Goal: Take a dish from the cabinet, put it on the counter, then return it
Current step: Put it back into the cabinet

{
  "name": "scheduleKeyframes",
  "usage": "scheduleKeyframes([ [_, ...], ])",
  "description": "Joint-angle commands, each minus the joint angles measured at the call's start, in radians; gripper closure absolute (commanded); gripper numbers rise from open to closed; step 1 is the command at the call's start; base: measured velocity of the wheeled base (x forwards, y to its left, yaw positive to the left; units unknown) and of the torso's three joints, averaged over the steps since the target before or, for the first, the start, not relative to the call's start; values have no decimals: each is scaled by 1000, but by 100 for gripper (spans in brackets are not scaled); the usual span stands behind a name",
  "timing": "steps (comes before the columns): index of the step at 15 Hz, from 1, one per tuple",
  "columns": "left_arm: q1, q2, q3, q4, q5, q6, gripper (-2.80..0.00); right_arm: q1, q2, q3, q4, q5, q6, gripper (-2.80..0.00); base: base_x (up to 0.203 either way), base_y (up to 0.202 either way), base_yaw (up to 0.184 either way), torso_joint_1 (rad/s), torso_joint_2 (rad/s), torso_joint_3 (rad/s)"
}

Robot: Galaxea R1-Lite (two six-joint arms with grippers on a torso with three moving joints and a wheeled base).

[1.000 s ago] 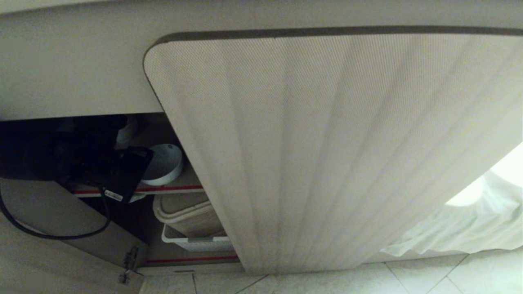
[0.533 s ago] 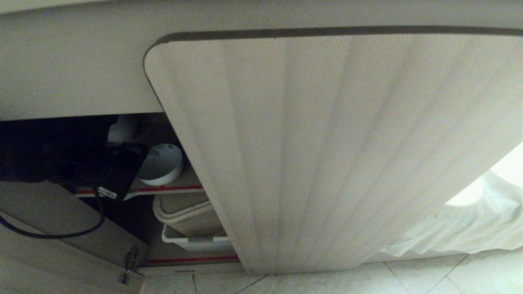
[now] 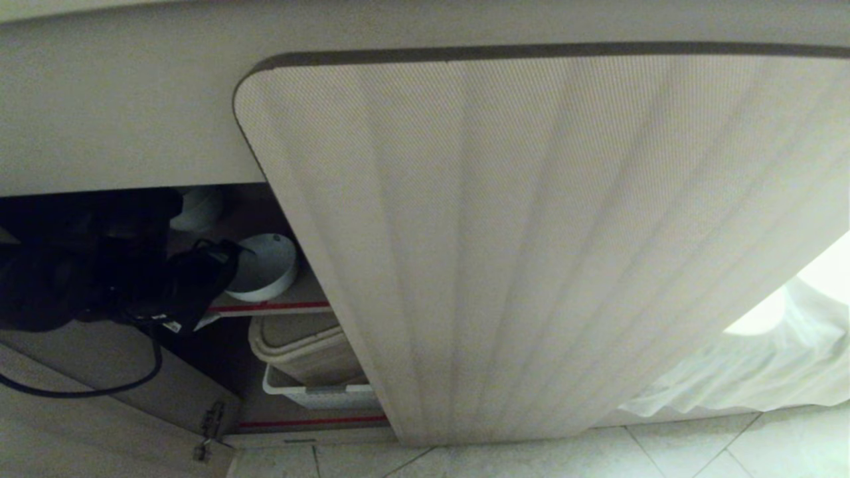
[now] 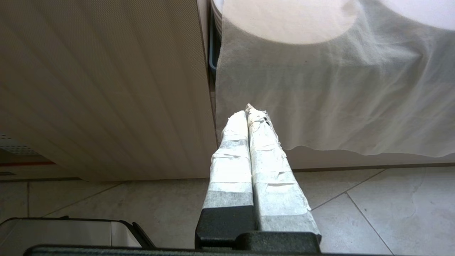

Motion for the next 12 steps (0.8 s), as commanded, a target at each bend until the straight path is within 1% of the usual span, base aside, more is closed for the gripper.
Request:
scheduleKeyframes([
  [1,-5,-10,62,-60,15,27,-280,2,0,0,0,0,0,0,0,0,0,0,0,0],
  [4,-9,-15,143,-188,40,96,-280,0,0,0,0,0,0,0,0,0,0,0,0,0],
  [6,-9,-19,180,-256,44,147,-280,2,0,0,0,0,0,0,0,0,0,0,0,0],
  [9,-11,-32,216,-317,56,218,-280,0,0,0,0,0,0,0,0,0,0,0,0,0],
  [12,-21,-54,257,-352,56,259,-280,0,0,0,0,0,0,0,0,0,0,0,0,0],
])
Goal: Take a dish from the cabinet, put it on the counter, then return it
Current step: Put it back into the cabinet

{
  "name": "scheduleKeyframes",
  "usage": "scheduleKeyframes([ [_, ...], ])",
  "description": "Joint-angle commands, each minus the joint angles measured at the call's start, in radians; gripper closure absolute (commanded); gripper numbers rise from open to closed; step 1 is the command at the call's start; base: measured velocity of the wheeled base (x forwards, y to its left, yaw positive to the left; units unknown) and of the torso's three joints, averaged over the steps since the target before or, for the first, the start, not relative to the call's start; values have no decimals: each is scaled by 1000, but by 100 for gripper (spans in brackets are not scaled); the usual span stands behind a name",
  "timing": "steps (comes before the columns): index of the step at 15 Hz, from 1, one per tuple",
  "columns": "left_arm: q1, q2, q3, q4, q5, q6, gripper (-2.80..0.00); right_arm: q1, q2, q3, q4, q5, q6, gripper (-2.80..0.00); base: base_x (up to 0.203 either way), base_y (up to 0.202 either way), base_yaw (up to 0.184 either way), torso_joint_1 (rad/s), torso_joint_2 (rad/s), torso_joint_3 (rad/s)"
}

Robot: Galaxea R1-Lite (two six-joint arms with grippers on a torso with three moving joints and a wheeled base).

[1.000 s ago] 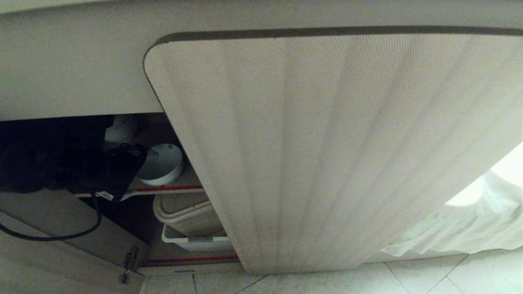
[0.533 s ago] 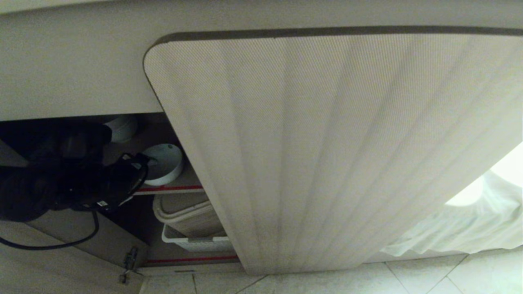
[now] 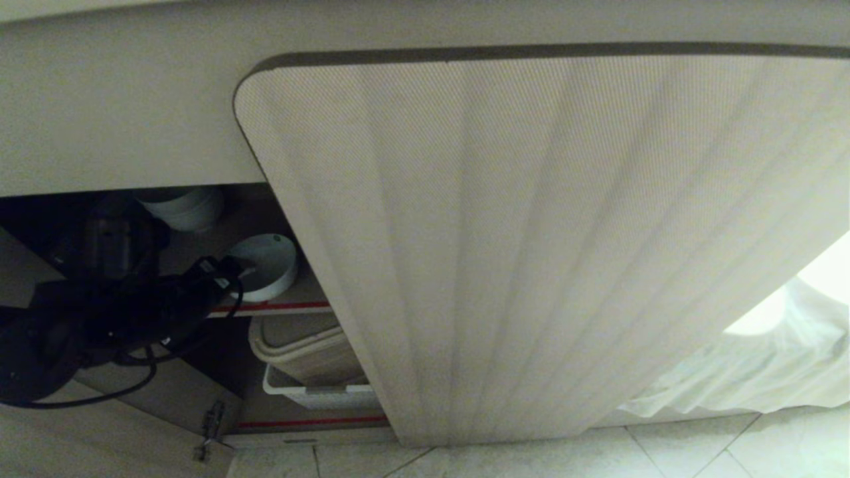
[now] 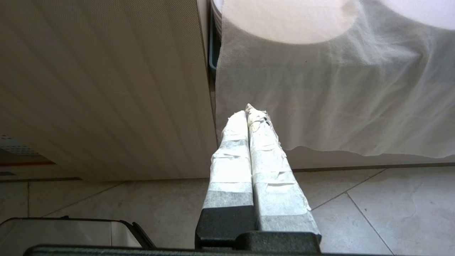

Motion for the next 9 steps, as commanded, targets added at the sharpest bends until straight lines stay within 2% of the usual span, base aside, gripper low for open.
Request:
scheduleKeyframes([
  [1,-21,-28,30,-6,2,4,-280,0,0,0,0,0,0,0,0,0,0,0,0,0],
  [9,-90,-100,105,-7,50,40,-280,0,0,0,0,0,0,0,0,0,0,0,0,0],
])
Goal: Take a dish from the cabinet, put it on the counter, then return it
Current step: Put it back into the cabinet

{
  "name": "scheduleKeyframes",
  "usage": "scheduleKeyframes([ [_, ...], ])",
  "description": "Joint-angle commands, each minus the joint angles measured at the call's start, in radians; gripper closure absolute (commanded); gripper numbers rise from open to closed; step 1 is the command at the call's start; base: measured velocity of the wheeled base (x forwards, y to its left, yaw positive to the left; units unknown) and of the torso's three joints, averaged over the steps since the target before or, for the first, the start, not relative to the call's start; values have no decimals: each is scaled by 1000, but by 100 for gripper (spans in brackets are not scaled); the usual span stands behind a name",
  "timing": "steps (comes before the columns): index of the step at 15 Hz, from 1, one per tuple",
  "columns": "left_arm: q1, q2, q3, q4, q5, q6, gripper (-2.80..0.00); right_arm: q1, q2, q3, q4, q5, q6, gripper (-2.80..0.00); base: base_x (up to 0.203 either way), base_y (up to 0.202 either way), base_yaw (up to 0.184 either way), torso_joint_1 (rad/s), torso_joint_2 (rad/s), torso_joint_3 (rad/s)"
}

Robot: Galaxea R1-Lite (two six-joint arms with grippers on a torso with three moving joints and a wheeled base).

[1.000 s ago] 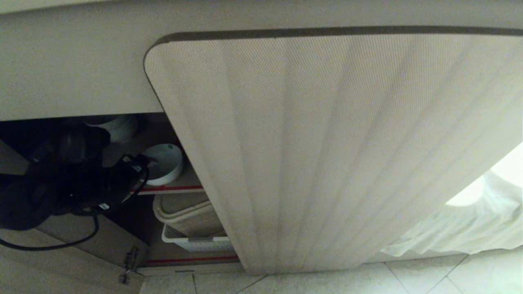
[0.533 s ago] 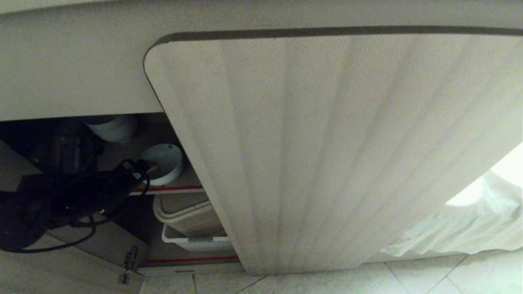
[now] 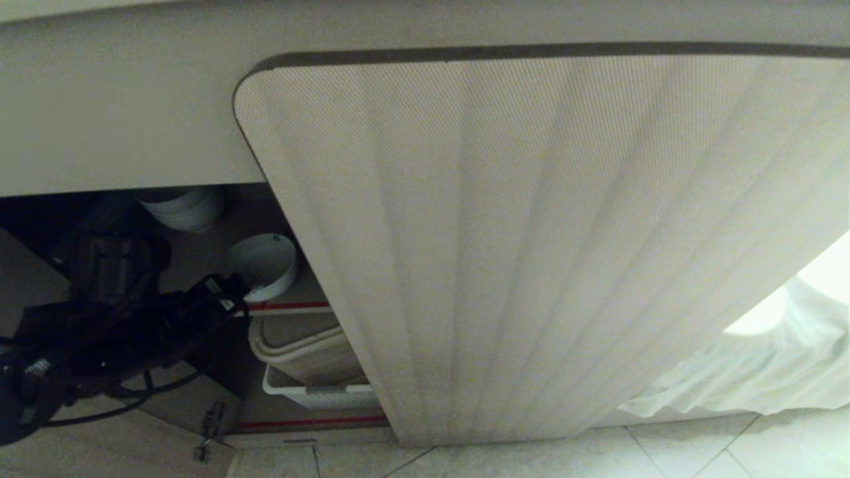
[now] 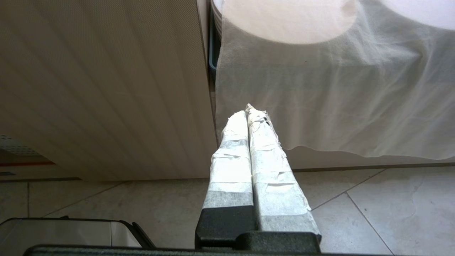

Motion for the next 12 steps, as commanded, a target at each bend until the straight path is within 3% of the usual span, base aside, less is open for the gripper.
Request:
scheduleKeyframes([
  [1,-9,-30,17,-3,2,-5,-280,0,0,0,0,0,0,0,0,0,0,0,0,0],
  [12,-8,-89,18,-2,33,-3,-280,0,0,0,0,0,0,0,0,0,0,0,0,0],
])
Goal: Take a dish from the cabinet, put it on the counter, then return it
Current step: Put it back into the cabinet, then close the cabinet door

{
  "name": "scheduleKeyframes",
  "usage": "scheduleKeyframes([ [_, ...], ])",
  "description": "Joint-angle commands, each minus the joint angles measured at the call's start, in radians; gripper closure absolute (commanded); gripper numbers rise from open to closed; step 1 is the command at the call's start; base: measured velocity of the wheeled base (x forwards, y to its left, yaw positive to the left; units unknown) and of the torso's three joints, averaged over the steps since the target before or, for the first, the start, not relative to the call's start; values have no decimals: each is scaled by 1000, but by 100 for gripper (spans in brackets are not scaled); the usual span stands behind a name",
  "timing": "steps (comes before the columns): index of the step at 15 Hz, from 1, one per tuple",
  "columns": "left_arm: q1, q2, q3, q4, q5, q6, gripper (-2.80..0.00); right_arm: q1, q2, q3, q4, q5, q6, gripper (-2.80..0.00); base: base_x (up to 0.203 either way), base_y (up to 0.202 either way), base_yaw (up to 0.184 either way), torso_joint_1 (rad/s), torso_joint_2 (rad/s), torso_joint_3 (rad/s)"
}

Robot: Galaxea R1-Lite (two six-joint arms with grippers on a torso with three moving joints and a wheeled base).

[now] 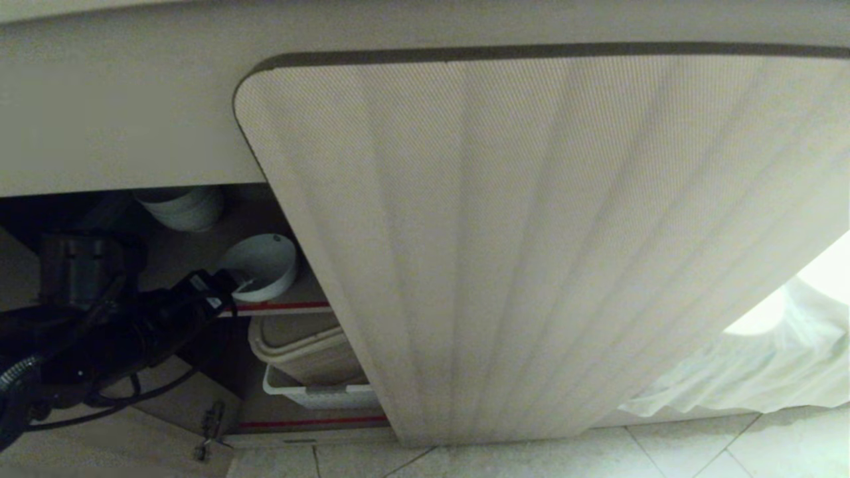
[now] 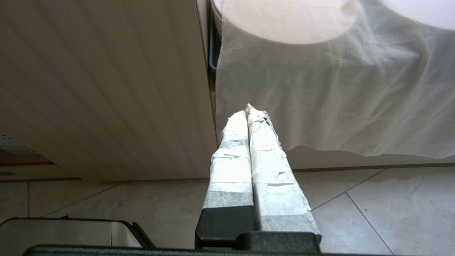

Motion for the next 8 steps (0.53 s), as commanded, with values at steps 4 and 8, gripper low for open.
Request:
scheduleKeyframes([
  [4,-1,-52,48,-3,7,12,0,0,0,0,0,0,0,0,0,0,0,0,0,0],
  [8,-2,-82,87,-2,3,23,0,0,0,0,0,0,0,0,0,0,0,0,0,0],
])
